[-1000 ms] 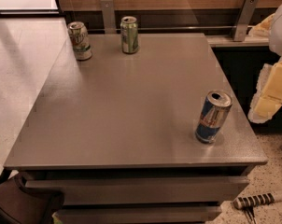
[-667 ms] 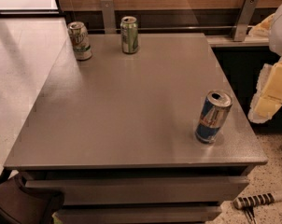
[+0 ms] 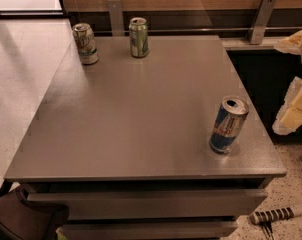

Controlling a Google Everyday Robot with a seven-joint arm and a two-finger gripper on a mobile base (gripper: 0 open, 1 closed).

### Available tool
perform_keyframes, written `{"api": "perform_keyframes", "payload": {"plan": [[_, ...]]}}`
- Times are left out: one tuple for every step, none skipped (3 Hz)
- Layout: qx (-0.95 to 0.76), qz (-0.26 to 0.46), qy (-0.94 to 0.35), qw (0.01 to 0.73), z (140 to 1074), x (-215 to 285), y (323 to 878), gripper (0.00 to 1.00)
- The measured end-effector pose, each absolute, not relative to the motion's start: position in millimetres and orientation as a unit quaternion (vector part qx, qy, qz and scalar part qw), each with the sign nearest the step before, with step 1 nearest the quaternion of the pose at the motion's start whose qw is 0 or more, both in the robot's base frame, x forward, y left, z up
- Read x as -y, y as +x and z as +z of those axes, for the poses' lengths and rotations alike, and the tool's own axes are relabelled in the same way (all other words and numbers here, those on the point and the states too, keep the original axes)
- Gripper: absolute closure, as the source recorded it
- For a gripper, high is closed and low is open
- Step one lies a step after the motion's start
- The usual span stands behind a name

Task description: Move redbull can near green can

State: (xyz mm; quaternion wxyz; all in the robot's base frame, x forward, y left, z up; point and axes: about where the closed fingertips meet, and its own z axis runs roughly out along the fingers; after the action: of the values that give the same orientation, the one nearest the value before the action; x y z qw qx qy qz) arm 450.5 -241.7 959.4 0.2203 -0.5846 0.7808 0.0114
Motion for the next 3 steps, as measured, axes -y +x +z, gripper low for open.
{"api": "perform_keyframes", "payload": {"plan": [[-0.758,0.082,-0.568,0.310,904,268,481,0.00],[-0.702,0.191,-0.561,0.396,866,261,478,0.00],[-0.650,0.308,-0.507,0.475,866,262,446,0.00]]}}
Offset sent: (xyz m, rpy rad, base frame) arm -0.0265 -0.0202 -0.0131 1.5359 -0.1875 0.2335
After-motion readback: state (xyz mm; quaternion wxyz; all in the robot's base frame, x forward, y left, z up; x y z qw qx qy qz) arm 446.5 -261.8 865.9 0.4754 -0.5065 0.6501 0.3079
